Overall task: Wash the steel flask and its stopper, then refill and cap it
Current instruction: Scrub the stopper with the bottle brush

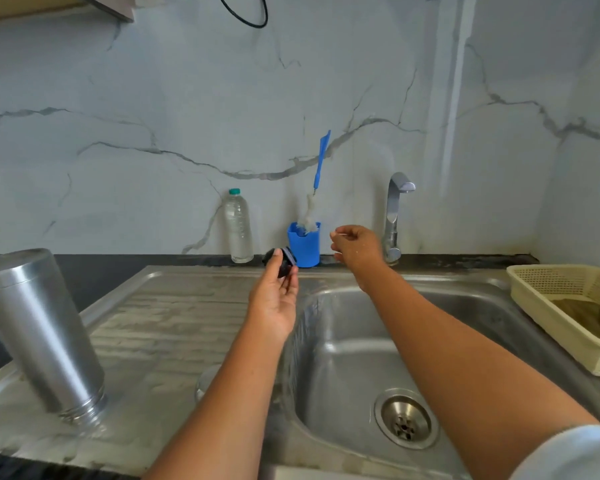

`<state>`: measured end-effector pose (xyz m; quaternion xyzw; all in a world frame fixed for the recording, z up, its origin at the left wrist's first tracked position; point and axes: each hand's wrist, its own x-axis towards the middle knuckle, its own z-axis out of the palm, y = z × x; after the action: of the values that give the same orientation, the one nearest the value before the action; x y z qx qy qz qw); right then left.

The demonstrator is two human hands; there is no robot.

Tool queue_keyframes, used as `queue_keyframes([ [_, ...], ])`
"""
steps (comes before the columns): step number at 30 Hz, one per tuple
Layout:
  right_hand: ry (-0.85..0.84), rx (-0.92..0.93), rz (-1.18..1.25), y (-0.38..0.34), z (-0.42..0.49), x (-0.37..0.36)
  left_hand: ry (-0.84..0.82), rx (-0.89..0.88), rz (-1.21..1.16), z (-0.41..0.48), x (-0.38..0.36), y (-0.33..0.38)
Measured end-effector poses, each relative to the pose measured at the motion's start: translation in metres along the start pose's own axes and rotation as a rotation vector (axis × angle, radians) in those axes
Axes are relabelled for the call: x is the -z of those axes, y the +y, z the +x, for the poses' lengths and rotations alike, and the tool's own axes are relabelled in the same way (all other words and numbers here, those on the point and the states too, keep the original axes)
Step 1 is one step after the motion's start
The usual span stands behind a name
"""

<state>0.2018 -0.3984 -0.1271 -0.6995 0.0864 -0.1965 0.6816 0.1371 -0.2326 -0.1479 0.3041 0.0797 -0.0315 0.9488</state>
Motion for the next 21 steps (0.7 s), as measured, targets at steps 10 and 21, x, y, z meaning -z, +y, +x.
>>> queue_keyframes([
  [10, 0.002, 0.243, -0.252, -0.023, 0.062, -0.044, 0.015, -0.024, -0.091, 0.0, -0.013, -0.01],
  [21, 0.047, 0.235, -0.281, -0.023, 0.081, -0.065, 0.01, -0.025, -0.103, -0.002, -0.014, -0.007],
])
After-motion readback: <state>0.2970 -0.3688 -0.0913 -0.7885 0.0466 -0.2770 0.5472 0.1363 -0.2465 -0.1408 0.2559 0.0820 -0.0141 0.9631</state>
